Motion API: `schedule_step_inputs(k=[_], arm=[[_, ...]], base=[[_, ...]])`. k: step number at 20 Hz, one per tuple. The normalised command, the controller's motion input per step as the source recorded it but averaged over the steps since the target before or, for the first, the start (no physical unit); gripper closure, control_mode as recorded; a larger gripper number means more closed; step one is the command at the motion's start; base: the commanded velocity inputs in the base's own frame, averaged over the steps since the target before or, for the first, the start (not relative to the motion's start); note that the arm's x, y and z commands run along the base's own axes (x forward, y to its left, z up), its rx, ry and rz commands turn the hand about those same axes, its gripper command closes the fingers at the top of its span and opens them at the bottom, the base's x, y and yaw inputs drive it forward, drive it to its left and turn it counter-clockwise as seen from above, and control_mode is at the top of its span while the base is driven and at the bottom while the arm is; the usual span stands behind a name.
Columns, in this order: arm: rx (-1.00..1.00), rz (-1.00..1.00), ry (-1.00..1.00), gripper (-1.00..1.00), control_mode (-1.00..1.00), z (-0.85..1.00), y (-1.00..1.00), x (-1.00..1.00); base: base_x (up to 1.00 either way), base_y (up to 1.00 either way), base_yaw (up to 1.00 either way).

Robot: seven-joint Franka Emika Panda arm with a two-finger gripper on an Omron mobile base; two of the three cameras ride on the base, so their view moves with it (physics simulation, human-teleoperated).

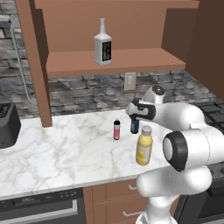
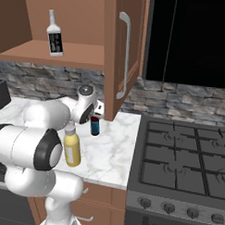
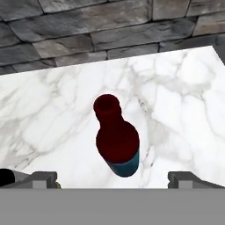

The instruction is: Sort all alcoholic drinks to one cabinet, and non-alcoholic drinks to the other.

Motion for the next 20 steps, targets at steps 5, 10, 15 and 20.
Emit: schedule_step_inputs(k=[5, 10, 15, 20], arm=[[0.02, 0.0, 0.0, -1.0, -1.0, -0.01, 0.0, 0.17], [0.0, 0.0, 0.0, -1.0, -1.0, -0.09, 0.0, 0.1], [0.0, 0.0, 0.0, -1.0, -1.0, -0.15, 0.0, 0.07], [0.0, 0.0, 0.0, -1.0, -1.0, -0.11, 0.0, 0.1]], base=[[0.0, 0.0, 0.0], [0.0, 0.0, 0.0], [0.0, 0.0, 0.0], [0.0, 0.0, 0.0]])
